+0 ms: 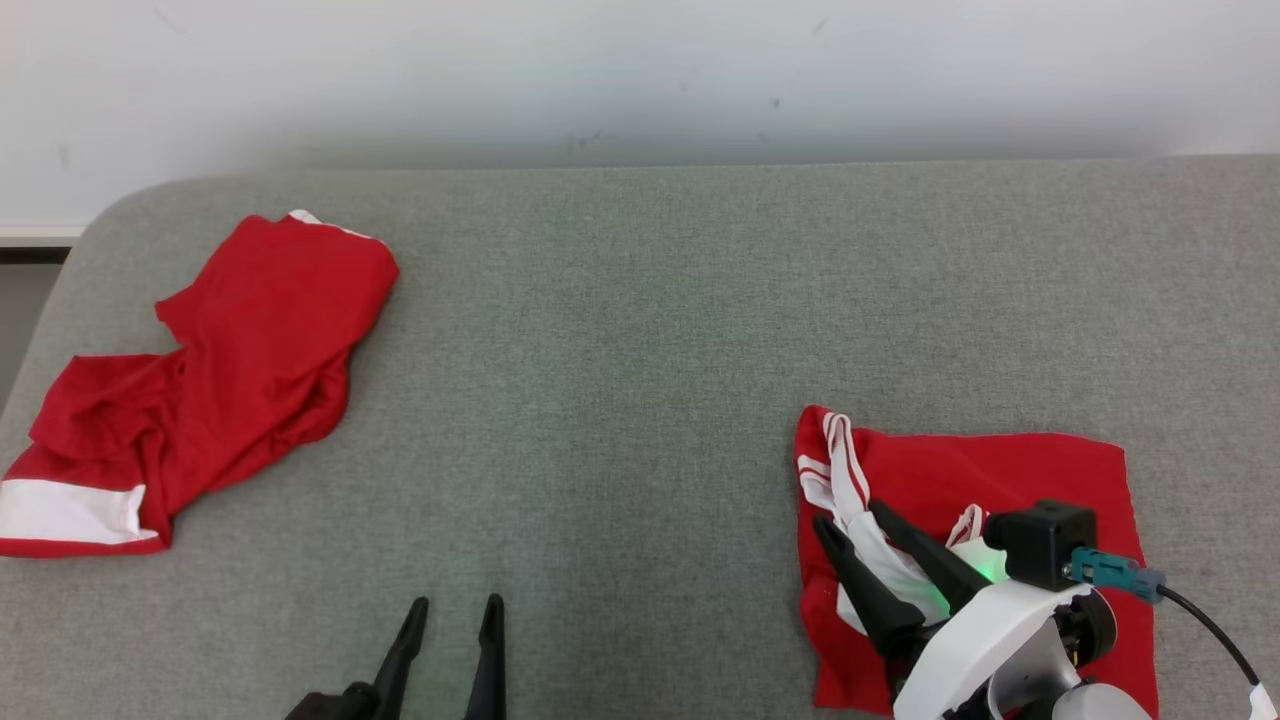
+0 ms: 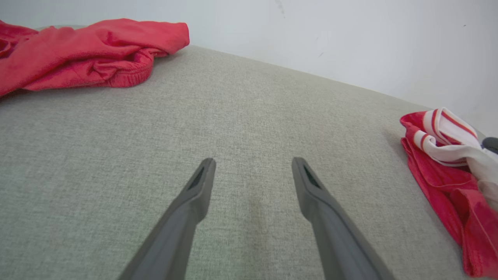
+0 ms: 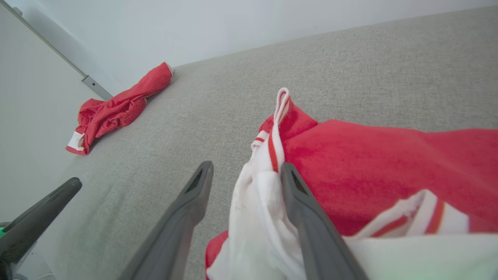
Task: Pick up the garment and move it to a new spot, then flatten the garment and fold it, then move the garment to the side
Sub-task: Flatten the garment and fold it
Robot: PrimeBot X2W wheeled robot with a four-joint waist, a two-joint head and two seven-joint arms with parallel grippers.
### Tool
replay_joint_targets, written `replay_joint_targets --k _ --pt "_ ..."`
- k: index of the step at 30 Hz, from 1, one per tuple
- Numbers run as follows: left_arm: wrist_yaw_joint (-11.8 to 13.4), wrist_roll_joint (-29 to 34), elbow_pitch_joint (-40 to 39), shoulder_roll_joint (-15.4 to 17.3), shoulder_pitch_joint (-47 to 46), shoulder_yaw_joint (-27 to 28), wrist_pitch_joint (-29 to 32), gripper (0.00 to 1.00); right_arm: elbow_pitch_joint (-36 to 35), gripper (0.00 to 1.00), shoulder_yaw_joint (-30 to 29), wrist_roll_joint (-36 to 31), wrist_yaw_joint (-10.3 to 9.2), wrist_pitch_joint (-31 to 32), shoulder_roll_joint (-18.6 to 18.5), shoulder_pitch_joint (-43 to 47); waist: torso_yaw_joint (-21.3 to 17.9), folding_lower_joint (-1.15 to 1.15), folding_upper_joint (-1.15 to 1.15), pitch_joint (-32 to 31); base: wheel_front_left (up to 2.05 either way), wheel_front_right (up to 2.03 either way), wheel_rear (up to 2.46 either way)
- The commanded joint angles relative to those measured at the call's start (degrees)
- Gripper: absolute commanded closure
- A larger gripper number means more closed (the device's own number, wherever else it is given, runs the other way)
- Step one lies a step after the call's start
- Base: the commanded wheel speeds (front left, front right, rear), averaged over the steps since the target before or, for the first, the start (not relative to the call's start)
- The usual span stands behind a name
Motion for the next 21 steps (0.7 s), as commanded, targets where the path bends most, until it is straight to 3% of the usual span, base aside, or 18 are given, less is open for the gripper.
replay_joint_targets --k 1,7,14,21 --pt "0.1 0.0 0.2 0.2 0.5 0.1 0.0 0.0 -1.0 0.0 0.3 1.1 -0.13 -1.3 0.2 0.1 -0.2 0.0 0.0 -0.3 0.0 0.0 0.0" --pt "0.3 -0.2 0.1 0.2 1.0 0.4 0.0 0.0 -6.5 0.0 1.0 2.0 -0.13 -6.2 -2.1 1.9 -0.7 0.0 0.0 -1.1 0.0 0.0 0.0" --pt "0.3 0.4 -0.4 0.2 1.7 1.9 0.0 0.0 -10.3 0.0 -4.0 -6.6 -0.14 -14.8 -7.1 5.6 -2.3 0.0 0.0 -2.2 0.0 0.0 0.0" --pt "0.0 0.7 -0.6 0.2 2.4 2.7 0.0 0.0 -7.0 0.0 -11.9 -15.3 -0.14 -19.2 -9.4 9.1 -3.5 0.0 0.0 -3.2 0.0 0.0 0.0"
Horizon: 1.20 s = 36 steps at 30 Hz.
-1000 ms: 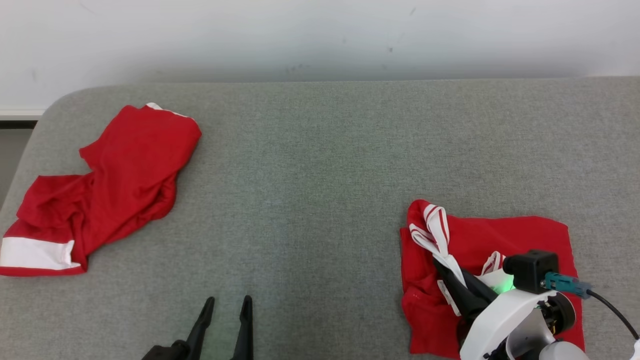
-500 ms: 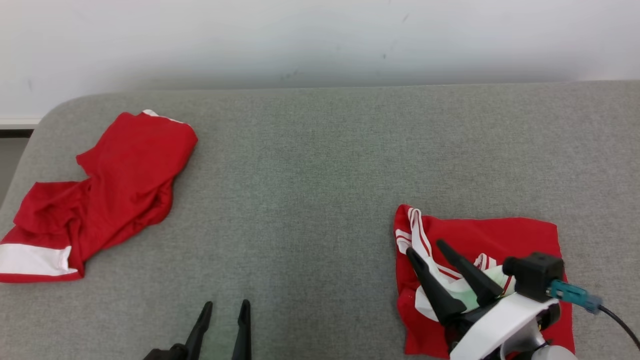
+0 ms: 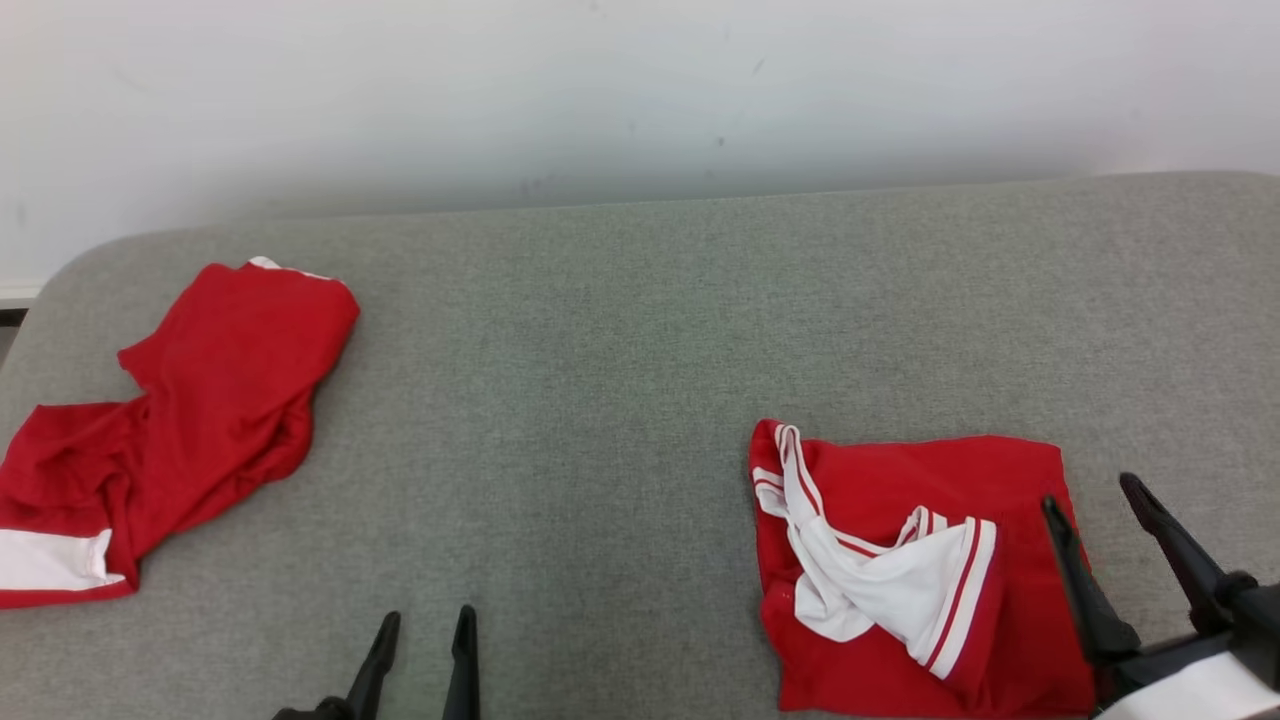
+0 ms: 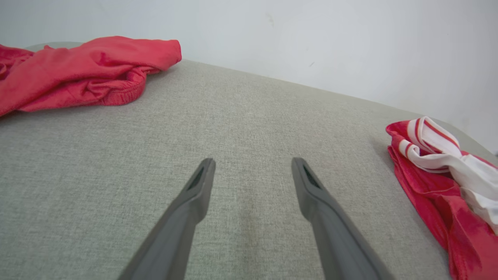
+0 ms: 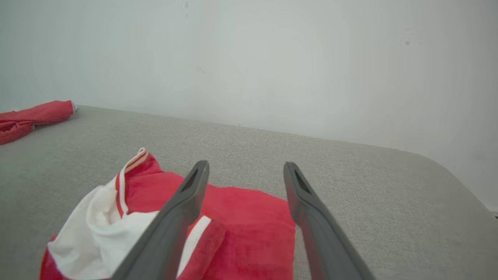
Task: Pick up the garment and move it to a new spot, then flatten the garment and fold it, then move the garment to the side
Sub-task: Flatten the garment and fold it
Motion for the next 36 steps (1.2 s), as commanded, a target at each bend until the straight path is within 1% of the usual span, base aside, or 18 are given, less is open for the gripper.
replay_joint_targets --k 1,5,8,9,11,12,15,21,25,28,31,36 --pt "0.0 0.4 0.0 0.2 0.9 0.3 0.0 0.0 0.9 0.0 -0.9 -1.5 -0.14 -0.8 -0.3 1.1 -0.3 0.0 0.0 -0.4 0.0 0.0 0.0" --pt "-0.3 0.6 0.1 0.2 1.0 0.3 0.0 0.0 4.7 0.0 -3.8 -3.9 -0.14 -2.8 -0.5 2.3 -0.5 0.0 0.0 -0.8 0.0 0.0 0.0" --pt "-0.5 0.9 0.0 0.2 1.3 0.4 0.0 0.0 8.1 0.0 -4.5 -3.2 -0.14 -3.6 0.2 2.6 -0.7 0.0 0.0 -0.7 0.0 0.0 0.0" --pt "-0.5 1.0 0.0 0.2 1.3 0.4 0.0 0.0 9.2 0.44 -4.1 -3.0 -0.14 -3.4 0.3 2.4 -0.7 0.0 0.0 -0.6 0.0 0.0 0.0" --pt "-0.6 1.3 0.1 0.2 1.3 0.2 0.0 0.0 11.4 0.89 -2.8 -2.0 -0.14 -3.1 0.2 1.7 -0.7 0.0 0.0 -0.4 0.0 0.0 0.0" --pt "-0.7 1.4 0.1 0.2 1.3 0.2 0.0 0.0 12.5 1.0 -1.8 -1.6 -0.14 -3.1 0.0 1.3 -0.6 0.0 0.0 -0.3 0.0 0.0 0.0" --pt "-0.6 1.3 0.0 0.2 0.9 0.4 0.0 0.0 16.0 1.0 0.2 0.2 -0.14 -2.8 0.1 -0.5 -0.6 0.0 0.0 0.2 0.0 0.0 0.0" --pt "-0.7 1.6 -0.2 0.2 0.0 0.1 0.0 0.0 23.3 1.0 5.3 1.4 -0.14 -2.9 -0.2 -5.5 -0.3 0.0 0.0 1.2 0.0 0.0 0.0" --pt "-0.8 1.6 -0.1 0.2 -0.6 -0.1 0.0 0.0 25.9 1.0 10.1 2.4 -0.14 -4.2 -0.2 -7.9 0.6 0.0 0.0 1.7 0.0 0.0 0.0" --pt "-0.5 1.4 -0.3 0.2 -0.5 0.1 0.0 0.0 25.7 1.0 14.0 4.1 -0.14 -5.4 -1.0 -8.7 1.4 0.0 0.0 1.7 0.0 0.0 0.0" --pt "-0.5 1.3 -0.2 0.2 -0.2 0.0 0.0 0.0 24.0 1.0 18.0 6.2 -0.14 -6.5 -2.2 -8.6 2.4 0.0 0.0 1.7 0.0 0.0 0.0" --pt "-0.3 0.9 -0.4 0.2 0.3 -0.1 0.0 0.0 19.8 1.0 23.6 8.2 -0.14 -7.6 -5.9 -6.9 3.8 0.0 0.0 1.2 0.0 0.0 0.0"
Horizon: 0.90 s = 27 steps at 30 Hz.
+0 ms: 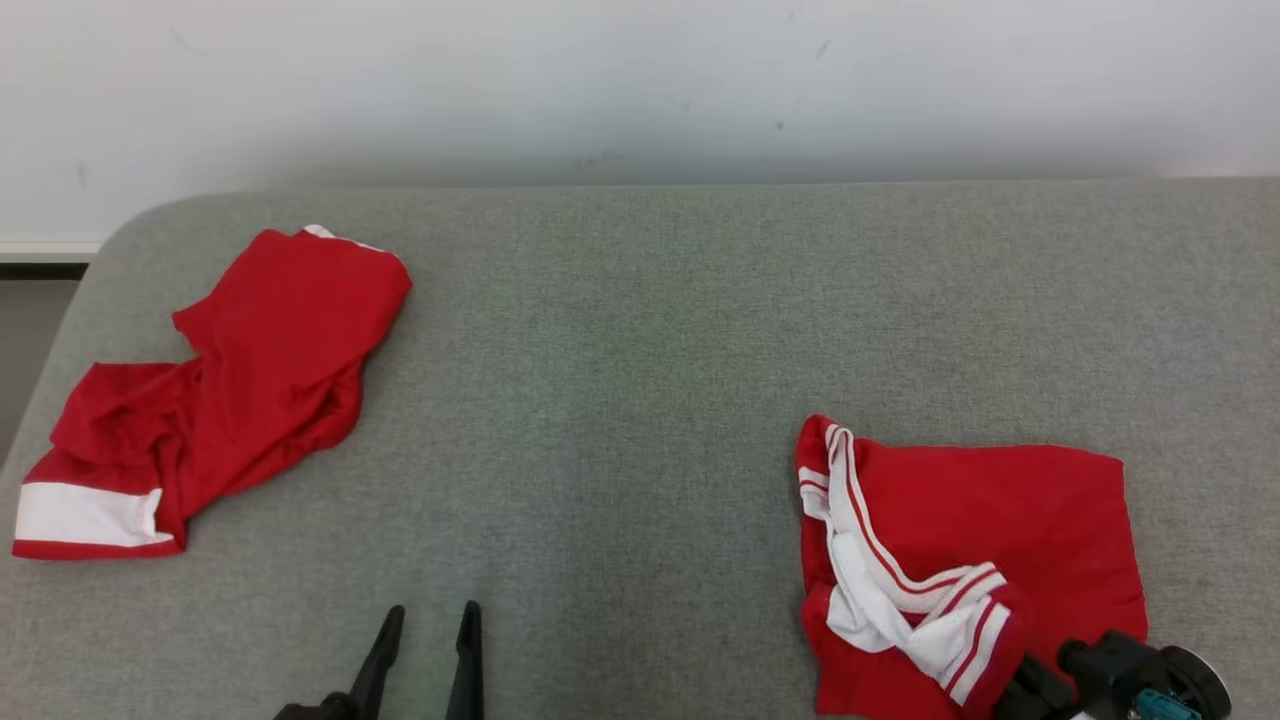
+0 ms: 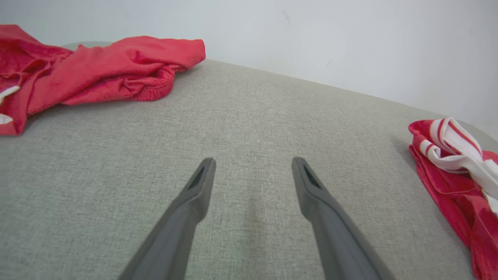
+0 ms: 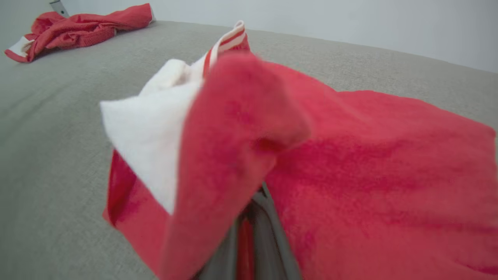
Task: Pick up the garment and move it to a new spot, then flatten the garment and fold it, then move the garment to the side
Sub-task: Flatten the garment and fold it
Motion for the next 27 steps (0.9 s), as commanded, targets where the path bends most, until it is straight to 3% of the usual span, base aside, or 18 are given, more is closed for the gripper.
replay_joint_targets --k 1,9,23,27 --pt "0.2 0.0 -0.2 0.2 0.6 0.2 0.0 0.0 -1.3 1.0 1.4 0.3 -0.14 -0.3 -1.5 0.9 0.5 0.0 0.0 -0.4 0.0 0.0 0.0" --pt "0.6 -0.5 -0.4 0.2 1.4 0.4 0.0 0.0 -5.0 1.0 8.3 0.7 -0.14 1.3 -2.9 1.9 -0.1 0.0 0.0 -1.9 0.0 0.0 0.0" --pt "0.9 -1.4 -0.2 0.2 1.0 -0.4 0.0 0.0 4.0 1.0 15.3 -1.9 -0.14 0.0 5.2 -5.4 -4.4 0.0 0.0 -3.3 0.0 0.0 0.0" --pt "0.7 -1.3 -0.2 0.2 0.6 0.0 0.0 0.0 4.9 0.97 14.2 -1.2 -0.14 -1.4 5.3 -5.5 -4.6 0.0 0.0 -4.0 0.0 0.0 0.0"
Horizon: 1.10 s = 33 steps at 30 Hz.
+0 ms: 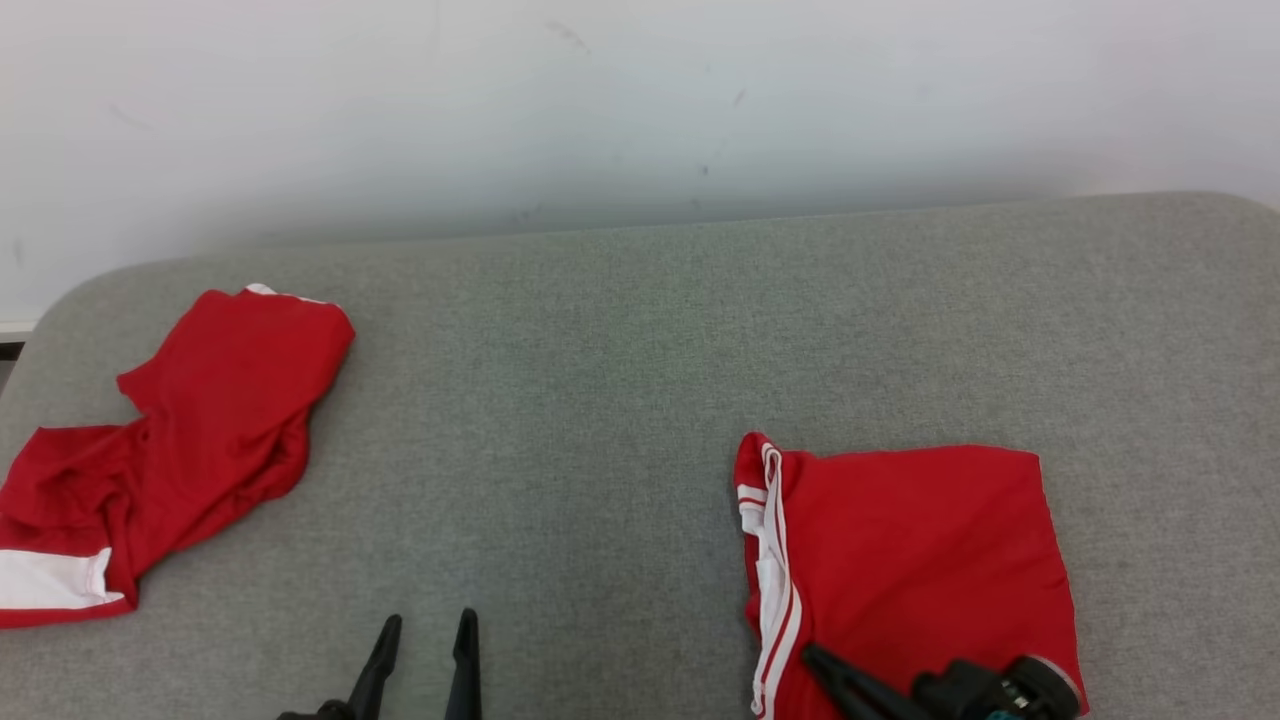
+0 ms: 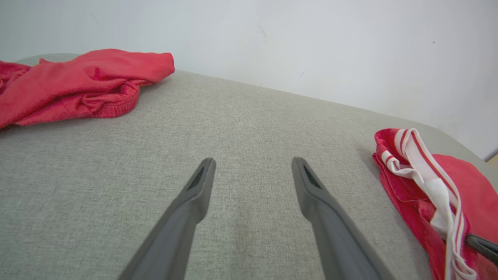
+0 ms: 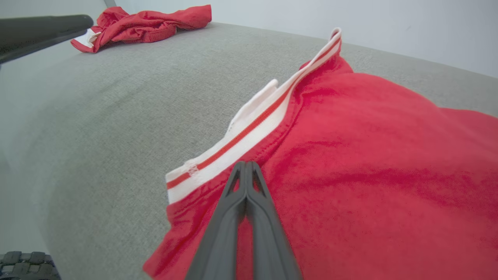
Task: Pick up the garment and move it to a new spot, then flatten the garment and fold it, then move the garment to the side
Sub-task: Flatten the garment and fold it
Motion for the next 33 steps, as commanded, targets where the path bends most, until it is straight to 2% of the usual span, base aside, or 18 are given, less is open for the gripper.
replay_joint_targets --k 1,3,4,5,10,11,13,19,26,33 --pt "-0.2 0.1 0.0 0.2 -0.3 0.5 0.0 0.0 0.2 0.85 -1.9 0.3 -0.14 -1.1 -0.9 0.2 0.1 0.0 0.0 -0.6 0.0 0.0 0.0" --pt "-0.4 0.5 -0.1 0.2 -0.2 1.0 0.0 0.0 -0.5 0.61 -4.7 0.1 -0.14 -1.6 -1.6 1.5 0.2 0.0 0.0 -1.1 0.0 0.0 0.0" --pt "-0.5 0.7 -0.2 0.2 -0.1 1.3 0.0 0.0 -1.1 0.15 -6.5 -0.4 -0.14 -1.9 -2.1 2.3 0.2 0.0 0.0 -1.5 0.0 0.0 0.0" --pt "-0.6 0.8 -0.2 0.2 0.1 1.6 0.0 0.0 -1.8 0.0 -8.4 -0.8 -0.14 -2.0 -2.5 3.1 0.2 0.0 0.0 -1.9 0.0 0.0 0.0" --pt "-1.1 1.5 -0.4 0.2 1.2 3.2 0.0 0.0 -6.2 0.0 -20.6 -3.8 -0.14 -2.4 -4.4 8.1 0.1 0.0 0.0 -3.5 0.0 0.0 0.0" --pt "-1.1 1.5 -0.4 0.2 1.2 3.2 0.0 0.0 -6.2 0.0 -20.6 -3.8 -0.14 -2.4 -4.4 8.1 0.1 0.0 0.0 -3.5 0.0 0.0 0.0" --pt "-1.4 1.6 -0.5 0.2 1.6 3.5 0.0 0.0 -8.3 0.0 -25.5 -6.3 -0.14 -2.4 -4.9 10.4 0.1 0.0 0.0 -4.1 0.0 0.0 0.0" --pt "-0.8 1.5 -1.2 0.2 3.5 4.6 0.0 0.0 -14.1 0.0 -36.5 -10.3 -0.14 -2.4 -3.0 16.8 0.1 0.0 0.0 -6.1 0.0 0.0 0.0" --pt "-0.6 1.3 -2.0 0.2 5.4 5.7 0.0 0.0 -16.3 0.0 -41.9 -10.2 -0.14 -2.4 -0.2 21.6 0.6 0.0 0.0 -7.4 0.0 0.0 0.0" --pt "-0.6 2.0 -2.9 0.2 6.7 6.0 0.0 0.0 -16.1 0.0 -43.1 -9.6 -0.14 -2.4 0.8 23.8 1.3 0.0 0.0 -8.0 0.0 0.0 0.0"
